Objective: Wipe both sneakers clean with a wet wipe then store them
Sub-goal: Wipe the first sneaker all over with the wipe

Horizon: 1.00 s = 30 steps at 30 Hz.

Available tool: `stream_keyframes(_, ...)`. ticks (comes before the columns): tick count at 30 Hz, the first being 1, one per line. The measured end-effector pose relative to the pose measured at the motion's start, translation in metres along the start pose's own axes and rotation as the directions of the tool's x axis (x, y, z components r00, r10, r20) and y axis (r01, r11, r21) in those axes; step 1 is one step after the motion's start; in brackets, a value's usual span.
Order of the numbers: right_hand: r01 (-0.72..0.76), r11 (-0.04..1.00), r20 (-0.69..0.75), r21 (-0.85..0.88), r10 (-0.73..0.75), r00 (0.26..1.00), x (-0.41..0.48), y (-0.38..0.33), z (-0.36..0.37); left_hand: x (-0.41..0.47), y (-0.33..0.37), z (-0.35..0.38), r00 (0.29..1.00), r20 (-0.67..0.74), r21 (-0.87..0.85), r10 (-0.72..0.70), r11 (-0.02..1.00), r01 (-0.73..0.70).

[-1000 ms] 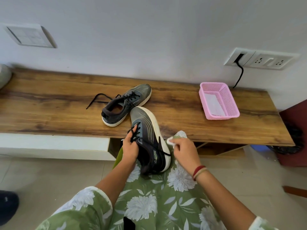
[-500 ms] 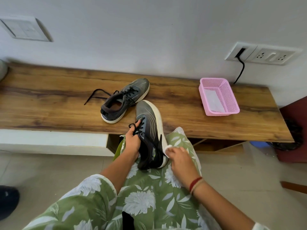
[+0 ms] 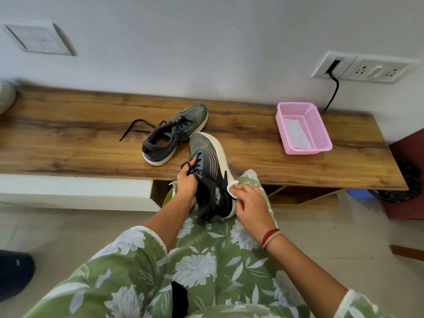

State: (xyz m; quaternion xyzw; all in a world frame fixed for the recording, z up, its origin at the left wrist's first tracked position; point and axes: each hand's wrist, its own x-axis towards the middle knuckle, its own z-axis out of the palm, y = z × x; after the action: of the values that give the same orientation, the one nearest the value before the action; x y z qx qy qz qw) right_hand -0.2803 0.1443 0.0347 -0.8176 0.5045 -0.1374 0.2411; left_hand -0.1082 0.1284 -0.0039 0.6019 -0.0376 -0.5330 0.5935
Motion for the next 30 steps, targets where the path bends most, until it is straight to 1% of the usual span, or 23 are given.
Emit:
stream_keyframes(5, 0.008, 1.0, -0.049, 0.002, -0.008, 0.999, -0.034, 0.007, 0.0, 0.002, 0.002, 0.007, 0.997, -0.051, -0.068, -0.06, 0.996, 0.056)
stream_keyframes(9, 0.04, 0.999, -0.048, 0.022, -0.039, 0.998, -0.048, 0.01, 0.001, 0.009, 0.01, 0.011, 0.989, -0.108, -0.118, -0.098, 0.989, 0.085)
stream_keyframes(11, 0.064, 0.996, -0.126, 0.067, -0.055, 0.99, -0.048, 0.011, -0.006, 0.01, 0.018, 0.019, 0.988, -0.114, -0.117, -0.1, 0.989, 0.086)
stream_keyframes(12, 0.039, 0.991, -0.19, 0.127, -0.015, 0.982, -0.045, 0.011, -0.012, 0.011, 0.021, 0.023, 0.988, -0.118, -0.098, -0.097, 0.991, 0.086)
stream_keyframes(13, -0.01, 0.974, -0.25, 0.228, 0.069, 0.966, -0.04, 0.01, -0.02, 0.012, 0.022, 0.026, 0.988, -0.126, -0.07, -0.094, 0.994, 0.086)
stream_keyframes(15, -0.109, 0.879, -0.335, 0.464, 0.288, 0.897, -0.025, 0.006, -0.037, 0.011, 0.02, 0.03, 0.987, -0.132, -0.009, -0.089, 0.996, 0.088)
stream_keyframes(16, -0.125, 0.83, -0.363, 0.543, 0.366, 0.857, -0.016, 0.004, -0.045, 0.011, 0.016, 0.03, 0.987, -0.137, 0.034, -0.078, 0.996, 0.083)
stream_keyframes(17, -0.126, 0.802, -0.379, 0.583, 0.406, 0.832, -0.008, 0.002, -0.053, 0.012, 0.013, 0.029, 0.987, -0.146, 0.089, -0.061, 0.993, 0.075)
stream_keyframes(18, -0.135, 0.803, -0.373, 0.581, 0.41, 0.832, -0.001, 0.001, -0.058, 0.014, 0.011, 0.029, 0.988, -0.15, 0.149, -0.035, 0.987, 0.058)
stream_keyframes(19, -0.154, 0.821, -0.337, 0.55, 0.387, 0.859, 0.005, 0.0, -0.062, 0.014, 0.01, 0.029, 0.989, -0.147, 0.209, -0.004, 0.977, 0.035)
stream_keyframes(20, -0.185, 0.85, -0.269, 0.494, 0.351, 0.897, 0.012, -0.002, -0.063, 0.014, 0.012, 0.031, 0.99, -0.137, 0.279, 0.033, 0.96, 0.007)
stream_keyframes(22, -0.254, 0.921, -0.081, 0.297, 0.289, 0.954, 0.025, -0.007, -0.06, 0.016, 0.017, 0.032, 0.989, -0.086, 0.446, 0.117, 0.893, -0.067)
stream_keyframes(24, -0.243, 0.97, 0.033, -0.008, 0.243, 0.969, 0.038, -0.015, -0.055, 0.016, 0.024, 0.036, 0.981, 0.005, 0.62, 0.196, 0.768, -0.157)
stream_keyframes(25, -0.218, 0.965, 0.054, -0.148, 0.228, 0.972, 0.046, -0.018, -0.053, 0.017, 0.029, 0.04, 0.971, 0.055, 0.69, 0.231, 0.695, -0.204)
stream_keyframes(26, -0.201, 0.948, 0.063, -0.247, 0.223, 0.973, 0.052, -0.019, -0.051, 0.018, 0.033, 0.043, 0.958, 0.108, 0.741, 0.266, 0.621, -0.256)
stream_keyframes(28, -0.211, 0.916, 0.071, -0.34, 0.249, 0.966, 0.064, -0.021, -0.046, 0.02, 0.04, 0.049, 0.922, 0.22, 0.792, 0.32, 0.494, -0.36)
stream_keyframes(30, -0.252, 0.904, 0.091, -0.345, 0.299, 0.95, 0.074, -0.018, -0.041, 0.022, 0.044, 0.055, 0.885, 0.308, 0.79, 0.349, 0.425, -0.442)
